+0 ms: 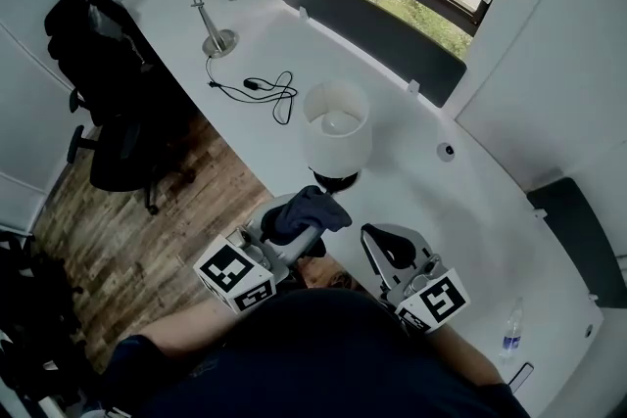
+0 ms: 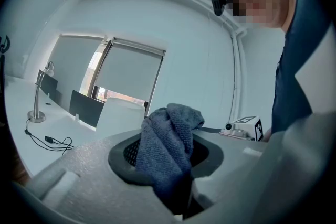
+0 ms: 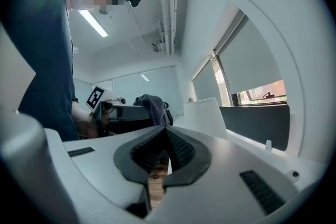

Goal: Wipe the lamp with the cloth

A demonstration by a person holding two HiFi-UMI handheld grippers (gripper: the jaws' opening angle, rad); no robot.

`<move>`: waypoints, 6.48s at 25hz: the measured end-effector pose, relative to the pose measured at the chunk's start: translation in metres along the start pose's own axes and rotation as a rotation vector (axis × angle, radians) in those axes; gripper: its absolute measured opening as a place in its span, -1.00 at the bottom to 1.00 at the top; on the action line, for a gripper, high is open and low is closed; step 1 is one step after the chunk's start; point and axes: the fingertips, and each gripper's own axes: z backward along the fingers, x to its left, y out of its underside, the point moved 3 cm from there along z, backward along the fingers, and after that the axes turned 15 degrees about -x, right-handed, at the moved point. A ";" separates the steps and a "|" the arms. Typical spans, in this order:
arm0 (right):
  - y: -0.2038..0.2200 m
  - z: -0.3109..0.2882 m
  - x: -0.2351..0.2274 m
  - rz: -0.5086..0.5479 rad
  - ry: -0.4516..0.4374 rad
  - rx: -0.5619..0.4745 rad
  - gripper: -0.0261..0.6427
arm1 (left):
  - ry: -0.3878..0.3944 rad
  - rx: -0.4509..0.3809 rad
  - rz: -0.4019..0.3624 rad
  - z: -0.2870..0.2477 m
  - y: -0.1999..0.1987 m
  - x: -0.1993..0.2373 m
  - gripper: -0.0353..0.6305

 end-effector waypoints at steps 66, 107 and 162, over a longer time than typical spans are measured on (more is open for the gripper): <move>0.013 -0.027 -0.034 -0.010 0.145 0.054 -0.89 | 0.005 0.243 0.179 -0.031 0.095 0.091 -0.49; 0.020 -0.068 -0.047 -0.007 0.158 0.083 -0.89 | -0.038 0.200 0.134 -0.025 0.076 0.164 -0.49; 0.023 -0.081 -0.053 0.031 0.391 0.091 -0.89 | 0.161 0.205 0.082 -0.096 0.047 0.229 -0.50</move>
